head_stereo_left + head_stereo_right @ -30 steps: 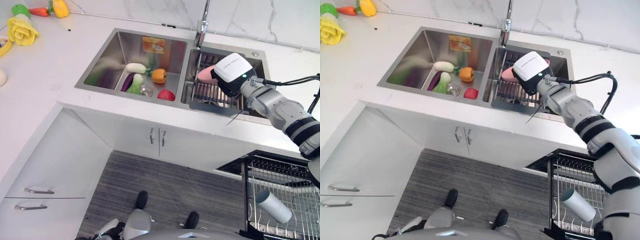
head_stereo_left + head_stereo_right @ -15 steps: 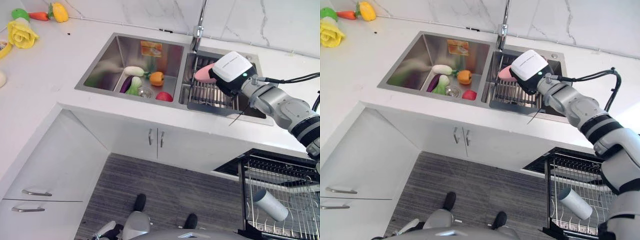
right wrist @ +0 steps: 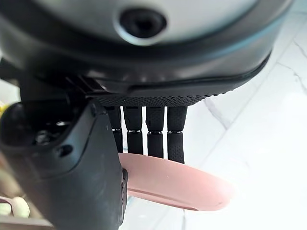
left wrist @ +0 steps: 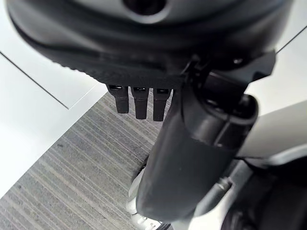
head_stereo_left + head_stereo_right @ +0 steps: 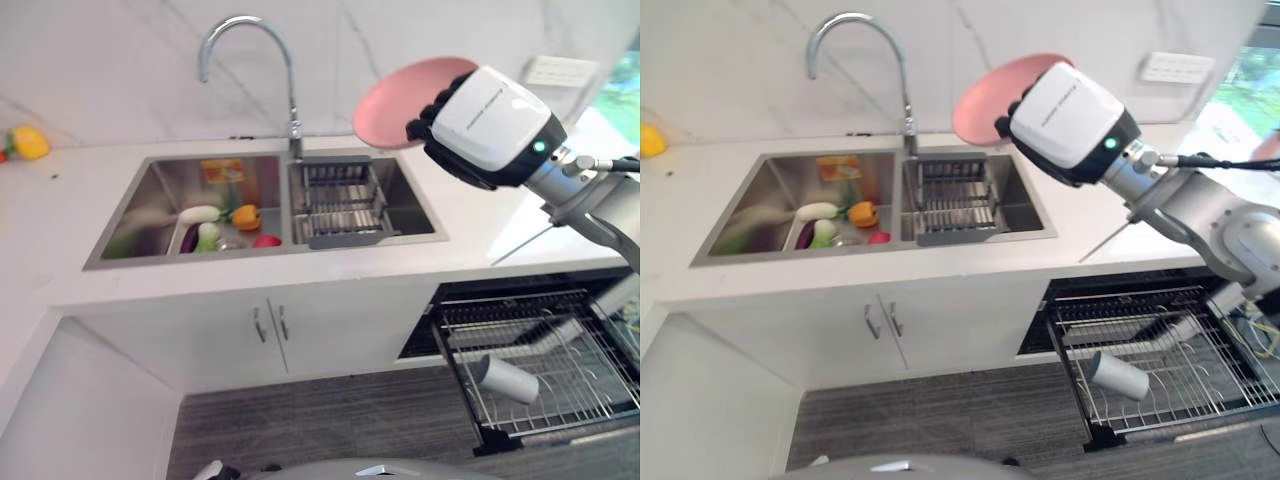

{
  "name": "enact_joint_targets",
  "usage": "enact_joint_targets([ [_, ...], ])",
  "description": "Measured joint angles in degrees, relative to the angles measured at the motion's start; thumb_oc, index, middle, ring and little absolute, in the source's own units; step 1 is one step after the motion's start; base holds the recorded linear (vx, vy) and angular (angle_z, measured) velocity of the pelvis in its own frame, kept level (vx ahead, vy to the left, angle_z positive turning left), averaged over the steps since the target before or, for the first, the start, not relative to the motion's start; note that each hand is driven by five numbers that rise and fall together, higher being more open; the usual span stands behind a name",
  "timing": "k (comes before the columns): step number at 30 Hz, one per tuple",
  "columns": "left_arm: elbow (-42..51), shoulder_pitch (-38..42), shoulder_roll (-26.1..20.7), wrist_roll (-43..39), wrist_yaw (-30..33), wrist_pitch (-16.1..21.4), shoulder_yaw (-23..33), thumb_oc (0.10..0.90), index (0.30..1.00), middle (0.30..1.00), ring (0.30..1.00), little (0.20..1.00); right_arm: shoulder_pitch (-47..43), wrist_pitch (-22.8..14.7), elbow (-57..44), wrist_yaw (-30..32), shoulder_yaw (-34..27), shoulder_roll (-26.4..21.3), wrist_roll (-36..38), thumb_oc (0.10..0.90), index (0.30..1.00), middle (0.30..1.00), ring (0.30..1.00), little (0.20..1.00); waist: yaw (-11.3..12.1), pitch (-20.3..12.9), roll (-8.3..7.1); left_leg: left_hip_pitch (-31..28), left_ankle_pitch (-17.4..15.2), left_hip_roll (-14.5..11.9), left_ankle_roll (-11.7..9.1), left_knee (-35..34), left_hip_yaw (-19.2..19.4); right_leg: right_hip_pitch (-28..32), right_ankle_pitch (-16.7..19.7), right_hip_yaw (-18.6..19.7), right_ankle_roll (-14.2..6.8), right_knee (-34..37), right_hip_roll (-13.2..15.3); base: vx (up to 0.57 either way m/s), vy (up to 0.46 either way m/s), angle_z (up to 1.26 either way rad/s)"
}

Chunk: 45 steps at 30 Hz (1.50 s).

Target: Place the dishes in the dishwasher.

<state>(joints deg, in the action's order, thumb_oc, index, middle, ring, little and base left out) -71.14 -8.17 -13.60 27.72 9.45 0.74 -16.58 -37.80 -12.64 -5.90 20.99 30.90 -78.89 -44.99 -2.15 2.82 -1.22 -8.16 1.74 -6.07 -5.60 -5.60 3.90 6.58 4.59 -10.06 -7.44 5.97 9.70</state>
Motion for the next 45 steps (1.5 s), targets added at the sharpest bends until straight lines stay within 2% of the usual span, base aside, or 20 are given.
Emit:
enact_joint_targets([
  [2, 0.14, -0.42, 0.39, 0.00, -0.12, 0.06, 0.02, 0.800, 0.900, 0.900, 0.900, 0.900, 6.62, -0.02, -1.39, 0.23, -5.39, -0.83, -0.01, 0.400, 0.300, 0.300, 0.300, 0.300, -1.70, -0.45, 0.55, -0.14, -0.01, -0.10, 0.01, 0.00, 0.71, -0.35, 0.13, 0.93, 0.03, -0.02, -0.13, -0.01, 0.008, -0.24],
  [5, 0.12, -0.51, 1.03, -0.01, -0.25, 0.22, 0.07, 0.800, 0.900, 0.900, 0.900, 0.900, 17.80, 0.03, -3.11, 1.01, -15.57, -1.03, 0.00, 0.400, 0.300, 0.300, 0.300, 0.300, -3.06, -1.03, 1.90, -0.37, -0.22, -0.18, 0.01, -0.01, 1.94, -0.97, 0.29, 2.13, -0.10, -0.03, -0.28, 0.00, -0.001, -0.21],
  [8, -0.02, -0.28, 1.21, -0.08, -0.46, 0.44, 0.20, 0.800, 0.900, 0.900, 0.900, 0.900, 30.96, 0.34, -4.30, 2.29, -28.00, 0.46, 0.01, 0.400, 0.300, 0.300, 0.300, 0.300, -3.98, -1.07, 2.59, -0.49, -0.37, -0.11, -0.04, -0.02, 3.23, -1.53, 0.50, 3.31, -0.36, -0.02, -0.32, -0.01, 0.001, -0.21],
  [9, 0.05, 0.37, 1.19, -0.13, -0.47, 0.43, 0.18, 0.800, 0.900, 0.900, 0.900, 0.900, 34.83, 0.73, -4.62, 2.61, -31.26, 1.95, 0.05, 0.400, 0.300, 0.300, 0.300, 0.300, -4.79, -0.96, 2.73, -0.62, -0.42, -0.01, -0.08, -0.02, 3.63, -1.78, 0.53, 3.75, -0.45, -0.05, -0.36, -0.01, 0.005, -0.16],
  [11, 0.20, 0.53, 1.13, -0.18, -0.46, 0.54, 0.29, 0.800, 0.900, 0.900, 0.900, 0.900, 42.84, 1.04, -5.07, 3.41, -38.54, 7.31, 0.09, 0.400, 0.300, 0.300, 0.300, 0.300, -4.78, -0.81, 2.54, -0.65, -0.50, -0.04, -0.15, -0.02, 4.33, -2.08, 0.68, 4.31, -0.52, -0.04, -0.41, -0.01, -0.002, -0.22],
  [12, 0.24, 0.70, 1.20, -0.17, -0.47, 0.67, 0.21, 0.800, 0.900, 0.900, 0.900, 0.900, 45.17, 1.71, -4.76, 3.42, -39.65, 8.14, 0.09, 0.400, 0.300, 0.300, 0.300, 0.300, -5.13, -0.80, 2.76, -0.77, -0.66, -0.04, -0.12, -0.02, 5.15, -2.58, 0.84, 5.23, -0.71, -0.03, -0.41, -0.02, -0.002, -0.34],
  [13, 0.07, 1.27, 1.06, -0.20, -0.47, 0.41, 0.24, 0.800, 0.900, 0.900, 0.900, 0.900, 48.25, 2.28, -4.14, 3.61, -41.91, 11.69, 0.07, 0.400, 0.300, 0.300, 0.300, 0.300, -5.72, -0.70, 2.52, -0.84, -0.73, 0.12, -0.09, -0.04, 6.06, -2.97, 0.96, 5.99, -0.87, -0.03, -0.55, -0.01, -0.003, -0.34],
  [15, 0.10, 1.05, 1.13, -0.19, -0.35, 0.45, 0.21, 0.800, 0.900, 0.900, 0.900, 0.900, 50.04, 3.78, -3.14, 4.02, -42.39, 18.28, 0.07, 0.400, 0.300, 0.300, 0.300, 0.300, -5.80, -0.50, 2.33, -0.96, -1.04, -0.03, -0.16, -0.03, 7.54, -3.90, 1.34, 7.38, -0.69, -0.02, -0.70, 0.00, -0.004, -0.45],
  [20, 0.25, 0.89, 1.61, -0.21, -0.39, 0.44, 0.24, 0.800, 0.900, 0.900, 0.900, 0.900, 52.76, 7.43, 1.03, 3.46, -40.97, 20.52, 0.06, 0.400, 0.300, 0.300, 0.300, 0.300, -8.47, 0.38, 3.62, -1.98, -1.53, 0.09, 0.13, -0.03, 10.12, -4.54, 1.83, 9.75, -0.96, -0.01, -0.66, 0.00, -0.014, -0.28],
  [27, 0.11, 2.35, 2.09, -0.81, -0.41, 0.38, 0.67, 0.800, 0.900, 0.900, 0.900, 0.900, 52.87, 7.72, 3.29, 1.90, -38.01, 20.63, 0.05, 0.400, 0.300, 0.300, 0.300, 0.300, -8.83, 0.58, 4.43, -1.96, -1.56, -0.08, 0.15, -0.03, 10.00, -4.47, 1.85, 9.63, -0.98, 0.01, -0.78, 0.01, -0.024, 0.01],
  [30, -0.04, 1.78, 2.27, -2.74, -0.63, 0.03, 3.29, 0.800, 0.900, 0.900, 0.900, 0.900, 54.49, 7.39, 4.78, 1.49, -37.10, 22.78, 0.09, 0.400, 0.300, 0.300, 0.300, 0.300, -6.87, 0.53, 4.56, -1.18, -1.47, -0.31, 0.17, -0.02, 8.83, -3.72, 1.68, 8.37, -0.76, 0.03, -0.75, 0.03, -0.060, 0.22],
  [31, -0.10, 2.12, 2.28, -3.25, -0.73, -0.08, 4.24, 0.800, 0.900, 0.900, 0.900, 0.900, 54.57, 7.54, 6.72, 1.58, -36.84, 24.61, 0.16, 0.400, 0.300, 0.300, 0.300, 0.300, -6.96, 0.38, 4.23, -1.22, -1.34, -0.34, 0.15, -0.01, 7.77, -3.53, 1.57, 7.30, -0.60, 0.04, -0.74, 0.03, -0.052, 0.36],
  [35, -0.18, 2.37, 2.11, -4.81, -0.71, -0.20, 4.54, 0.800, 0.900, 0.900, 0.900, 0.900, 54.46, 8.90, 16.65, 0.03, -33.88, 28.57, 1.47, 0.400, 0.300, 0.300, 0.300, 0.300, -4.67, 0.02, 3.93, -0.10, -0.73, -0.49, -0.10, 0.00, 4.89, -3.12, 1.09, 4.46, -0.15, 0.04, -0.72, 0.03, -0.046, 0.38],
  [37, -0.18, 1.46, 2.25, -4.81, -1.01, -0.18, 4.55, 0.800, 0.900, 0.900, 0.900, 0.900, 54.57, 10.18, 19.80, -1.40, -32.87, 29.62, 2.65, 0.400, 0.300, 0.300, 0.300, 0.300, -3.35, 0.02, 4.30, 0.67, -0.39, -0.56, -0.12, 0.01, 4.13, -3.16, 1.14, 3.70, -0.03, 0.04, -0.67, 0.03, -0.059, 0.23],
  [39, -0.36, 0.24, 2.27, -4.94, -1.19, -0.19, 4.58, 0.800, 0.900, 0.900, 0.900, 0.900, 54.21, 11.10, 24.25, -1.46, -32.62, 32.84, 4.86, 0.400, 0.300, 0.300, 0.300, 0.300, -2.61, 0.03, 4.30, 1.02, -0.19, -0.68, -0.15, 0.05, 2.76, -2.54, 0.97, 2.31, 0.12, 0.05, -0.70, 0.03, -0.064, 0.30],
  [45, -0.59, -1.50, 2.39, -7.13, -1.46, -0.87, 4.54, 0.800, 0.900, 0.900, 0.900, 0.900, 51.57, 13.05, 29.87, -1.45, -31.57, 33.40, 9.20, 0.400, 0.300, 0.300, 0.300, 0.300, -1.24, 0.05, 4.35, 1.37, 0.10, -0.75, -0.14, -0.01, 1.46, -2.31, 0.59, 0.98, -0.09, 0.06, -0.67, 0.01, -0.032, 0.12],
])
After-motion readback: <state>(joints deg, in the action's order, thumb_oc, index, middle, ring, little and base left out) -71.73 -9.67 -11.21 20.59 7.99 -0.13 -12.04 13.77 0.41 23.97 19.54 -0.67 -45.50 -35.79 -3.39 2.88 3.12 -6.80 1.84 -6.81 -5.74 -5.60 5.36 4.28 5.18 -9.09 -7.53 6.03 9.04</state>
